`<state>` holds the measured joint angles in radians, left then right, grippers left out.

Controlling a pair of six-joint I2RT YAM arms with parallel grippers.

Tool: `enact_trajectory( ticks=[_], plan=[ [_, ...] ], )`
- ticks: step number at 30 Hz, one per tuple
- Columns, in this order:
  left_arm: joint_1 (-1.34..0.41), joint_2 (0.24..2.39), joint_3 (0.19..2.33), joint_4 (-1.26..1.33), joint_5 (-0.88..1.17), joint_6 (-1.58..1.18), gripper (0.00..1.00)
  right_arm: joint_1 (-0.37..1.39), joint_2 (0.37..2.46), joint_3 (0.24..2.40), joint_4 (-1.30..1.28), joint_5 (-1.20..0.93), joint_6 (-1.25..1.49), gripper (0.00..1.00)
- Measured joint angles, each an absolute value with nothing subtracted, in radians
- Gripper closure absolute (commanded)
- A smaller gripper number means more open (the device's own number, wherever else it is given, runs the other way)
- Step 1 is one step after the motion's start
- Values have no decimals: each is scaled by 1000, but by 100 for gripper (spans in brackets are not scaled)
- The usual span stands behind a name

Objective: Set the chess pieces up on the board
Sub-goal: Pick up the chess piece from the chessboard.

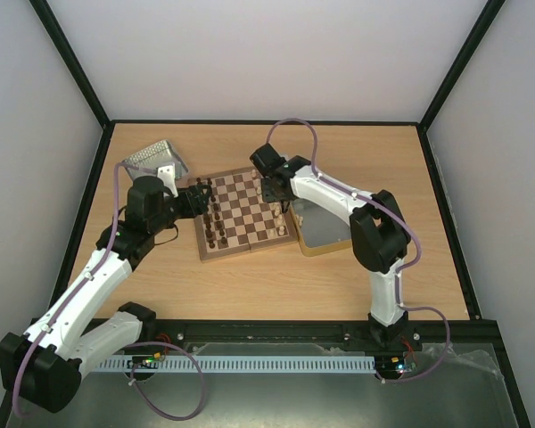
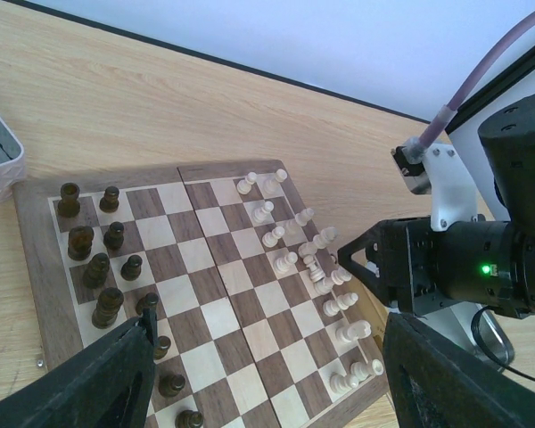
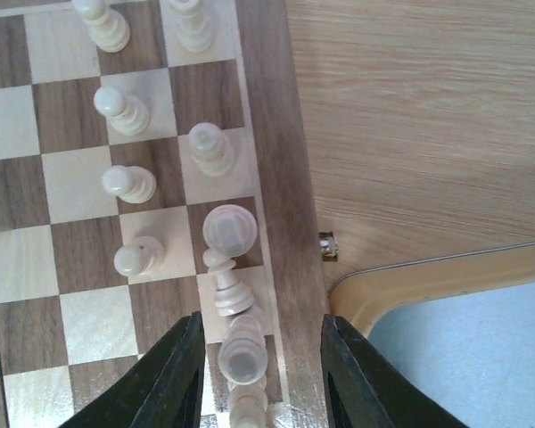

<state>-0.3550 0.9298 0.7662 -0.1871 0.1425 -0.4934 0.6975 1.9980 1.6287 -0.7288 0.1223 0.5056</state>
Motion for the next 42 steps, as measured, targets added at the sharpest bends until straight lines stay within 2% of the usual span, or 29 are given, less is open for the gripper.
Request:
enact_trajectory(
  ticks=[11, 16, 19, 31, 42],
  plan=[
    [-355, 930, 766, -187, 142, -493, 28, 698, 2038, 1626, -720, 78, 497, 73],
    [-355, 930, 766, -187, 142, -493, 28, 698, 2051, 1625, -720, 77, 496, 88],
    [-355, 930, 766, -187, 142, -493, 28, 698, 2051, 1625, -717, 78, 495, 92],
    [-355, 930, 762, -187, 152, -494, 28, 698, 2036, 1598, -682, 65, 474, 94],
    [-355, 951, 752, -176, 187, -521, 26, 698, 1934, 1503, -655, 9, 454, 94]
  ],
)
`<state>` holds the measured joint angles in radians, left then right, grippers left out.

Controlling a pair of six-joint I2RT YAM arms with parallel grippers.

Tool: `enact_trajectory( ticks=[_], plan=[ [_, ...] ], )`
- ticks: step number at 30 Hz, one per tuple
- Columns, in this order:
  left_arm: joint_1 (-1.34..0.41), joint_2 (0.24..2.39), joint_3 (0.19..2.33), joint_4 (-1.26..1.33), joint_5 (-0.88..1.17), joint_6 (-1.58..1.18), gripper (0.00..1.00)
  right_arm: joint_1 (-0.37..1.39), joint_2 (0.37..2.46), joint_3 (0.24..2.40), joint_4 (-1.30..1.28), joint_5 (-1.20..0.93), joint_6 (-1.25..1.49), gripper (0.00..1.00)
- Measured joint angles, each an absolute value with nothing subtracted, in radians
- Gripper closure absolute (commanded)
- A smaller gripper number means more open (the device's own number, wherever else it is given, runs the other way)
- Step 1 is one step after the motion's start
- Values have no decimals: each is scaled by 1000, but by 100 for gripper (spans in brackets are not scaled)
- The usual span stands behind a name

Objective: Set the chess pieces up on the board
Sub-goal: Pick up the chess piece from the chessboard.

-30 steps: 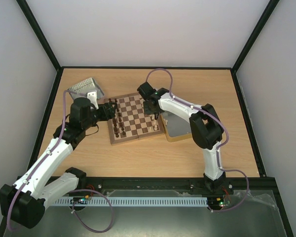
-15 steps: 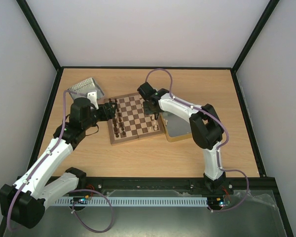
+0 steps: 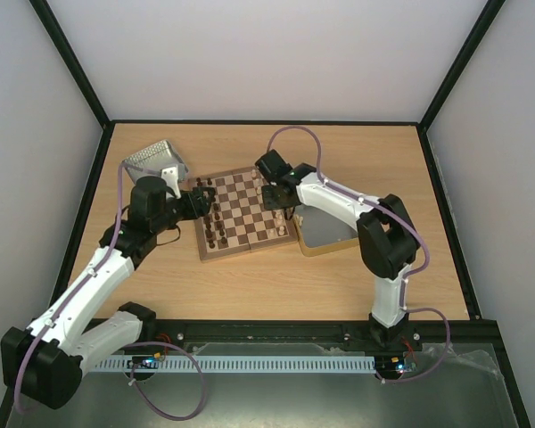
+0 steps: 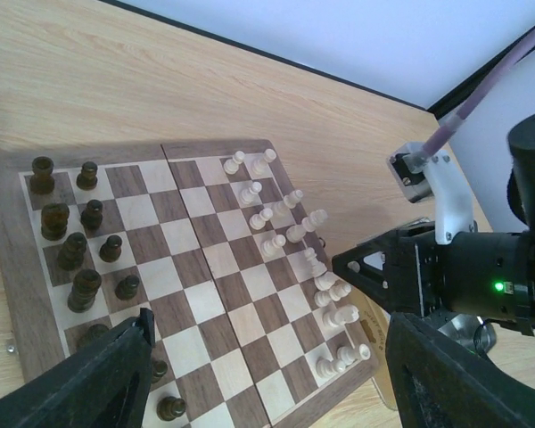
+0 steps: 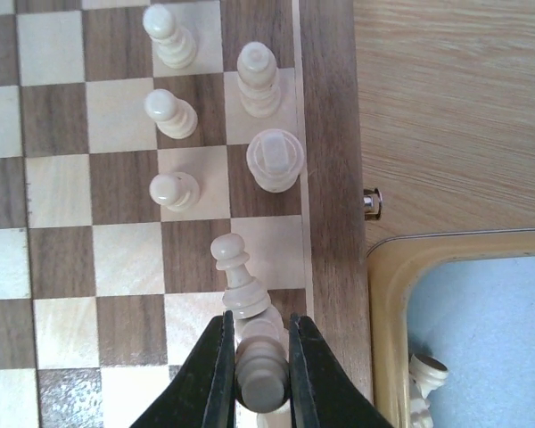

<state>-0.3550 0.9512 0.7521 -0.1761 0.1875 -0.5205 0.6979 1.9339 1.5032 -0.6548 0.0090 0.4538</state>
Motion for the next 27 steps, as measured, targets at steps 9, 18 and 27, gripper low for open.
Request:
enact_trajectory(
  ticks=[9, 18, 27],
  plan=[
    [-355, 972, 752, -161, 222, -554, 25, 698, 1880, 1458, -576, -24, 423, 94],
    [-355, 1017, 752, -139, 306, -634, 24, 698, 1749, 1340, -459, -157, 343, 94],
    [-355, 1150, 752, -65, 538, -738, 21, 698, 1549, 1215, -307, -430, 213, 93]
  ],
)
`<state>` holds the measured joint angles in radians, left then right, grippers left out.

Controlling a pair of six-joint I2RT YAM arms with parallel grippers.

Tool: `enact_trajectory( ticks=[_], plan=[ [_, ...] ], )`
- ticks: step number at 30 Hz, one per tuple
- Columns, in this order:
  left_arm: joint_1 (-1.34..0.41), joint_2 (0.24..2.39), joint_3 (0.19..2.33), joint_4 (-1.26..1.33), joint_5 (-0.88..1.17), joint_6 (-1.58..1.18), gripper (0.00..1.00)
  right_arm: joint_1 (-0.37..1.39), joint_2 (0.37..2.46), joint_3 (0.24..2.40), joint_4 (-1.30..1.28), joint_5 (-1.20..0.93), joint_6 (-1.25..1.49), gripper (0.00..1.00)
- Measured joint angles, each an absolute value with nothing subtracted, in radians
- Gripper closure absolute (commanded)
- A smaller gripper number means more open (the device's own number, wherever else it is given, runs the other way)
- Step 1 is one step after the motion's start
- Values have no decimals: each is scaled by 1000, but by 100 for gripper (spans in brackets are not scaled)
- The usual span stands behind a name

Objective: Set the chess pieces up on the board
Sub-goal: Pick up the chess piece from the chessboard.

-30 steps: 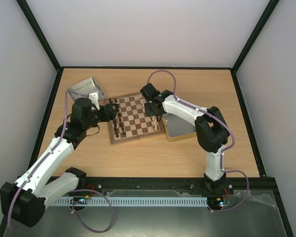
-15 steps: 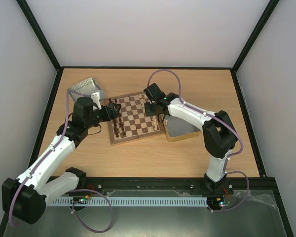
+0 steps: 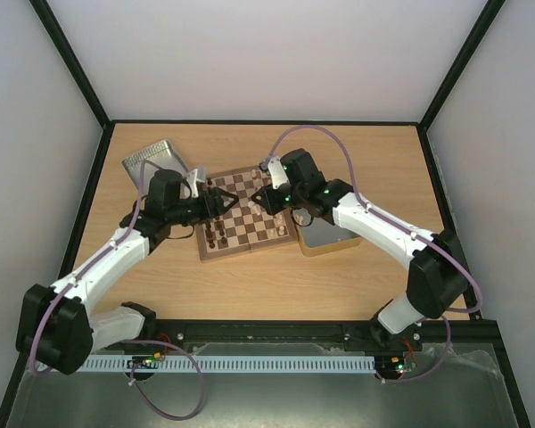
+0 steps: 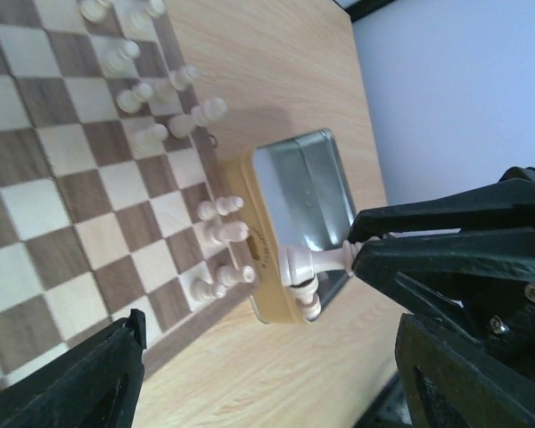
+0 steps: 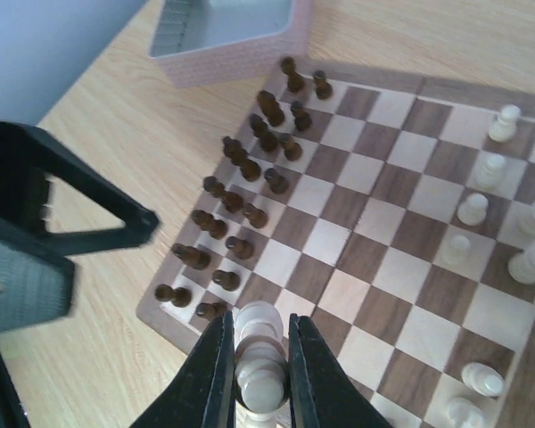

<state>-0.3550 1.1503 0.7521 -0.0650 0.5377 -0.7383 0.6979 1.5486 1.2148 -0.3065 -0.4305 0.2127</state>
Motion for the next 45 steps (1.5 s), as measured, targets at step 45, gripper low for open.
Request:
enact_trajectory(
  ticks=[45],
  plan=[
    [-563, 1175, 430, 1197, 375, -343, 38, 711, 1330, 1230, -28, -655, 619, 89]
  ],
)
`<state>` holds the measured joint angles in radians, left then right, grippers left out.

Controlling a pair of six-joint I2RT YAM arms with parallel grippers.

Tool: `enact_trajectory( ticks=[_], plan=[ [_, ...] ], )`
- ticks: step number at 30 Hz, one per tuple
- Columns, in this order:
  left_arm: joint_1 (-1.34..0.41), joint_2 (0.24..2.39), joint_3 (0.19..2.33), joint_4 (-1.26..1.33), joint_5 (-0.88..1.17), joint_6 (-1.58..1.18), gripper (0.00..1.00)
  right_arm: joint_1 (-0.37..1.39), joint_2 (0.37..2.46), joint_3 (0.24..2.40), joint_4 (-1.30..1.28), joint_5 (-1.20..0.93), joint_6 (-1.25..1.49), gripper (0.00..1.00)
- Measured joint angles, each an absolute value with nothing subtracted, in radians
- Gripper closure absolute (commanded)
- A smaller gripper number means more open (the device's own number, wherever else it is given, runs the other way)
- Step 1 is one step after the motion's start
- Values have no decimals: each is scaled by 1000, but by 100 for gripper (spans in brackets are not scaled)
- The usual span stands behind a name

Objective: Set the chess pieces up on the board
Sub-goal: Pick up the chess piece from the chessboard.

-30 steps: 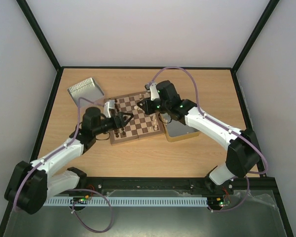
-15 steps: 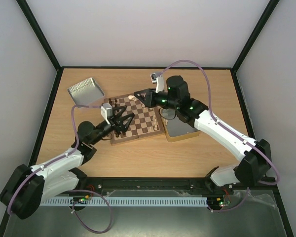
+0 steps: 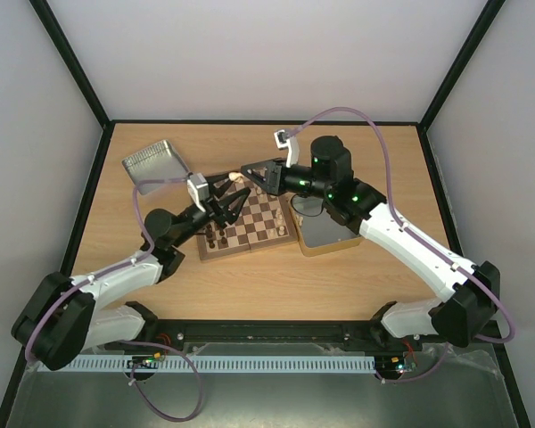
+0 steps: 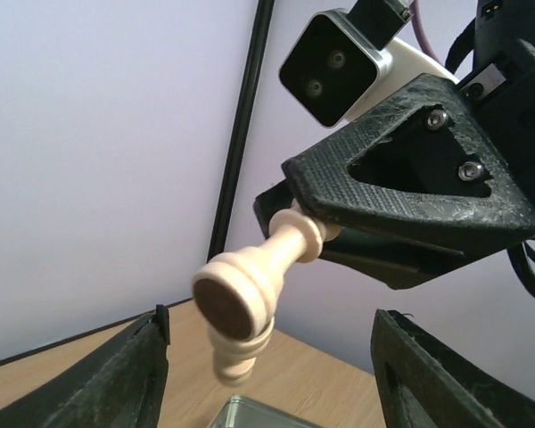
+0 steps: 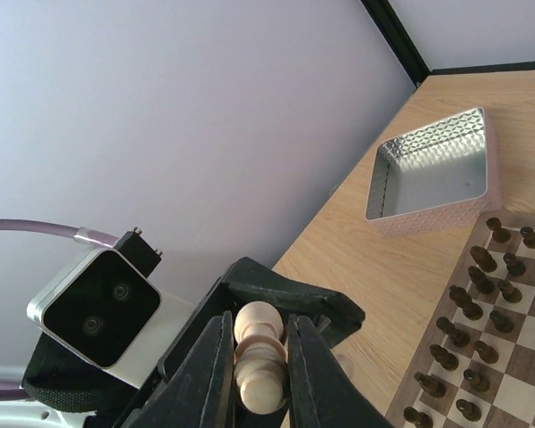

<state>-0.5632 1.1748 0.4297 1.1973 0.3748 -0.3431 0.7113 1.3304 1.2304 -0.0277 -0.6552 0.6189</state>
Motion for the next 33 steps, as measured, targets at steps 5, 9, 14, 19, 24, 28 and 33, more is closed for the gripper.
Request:
enact_trajectory(
  ticks=[5, 9, 14, 19, 24, 28, 33],
  plan=[
    [-579, 1196, 455, 1200, 385, -326, 52, 713, 1327, 1230, -23, -658, 619, 89],
    [-584, 1205, 461, 1195, 388, -316, 60, 713, 1327, 1230, -19, -658, 636, 89],
    [-584, 1205, 461, 1191, 384, -313, 72, 713, 1325, 1230, -16, -659, 645, 89],
    [-584, 1205, 461, 1190, 372, -305, 83, 713, 1325, 1230, -16, -659, 652, 89],
    [-584, 1205, 461, 1174, 358, -293, 93, 713, 1325, 1230, -16, -656, 653, 89],
    [-584, 1190, 463, 1113, 336, -288, 94, 713, 1325, 1232, -27, -599, 647, 89],
    [-584, 1124, 468, 920, 287, -294, 93, 714, 1341, 1286, -139, -390, 595, 90]
  ],
)
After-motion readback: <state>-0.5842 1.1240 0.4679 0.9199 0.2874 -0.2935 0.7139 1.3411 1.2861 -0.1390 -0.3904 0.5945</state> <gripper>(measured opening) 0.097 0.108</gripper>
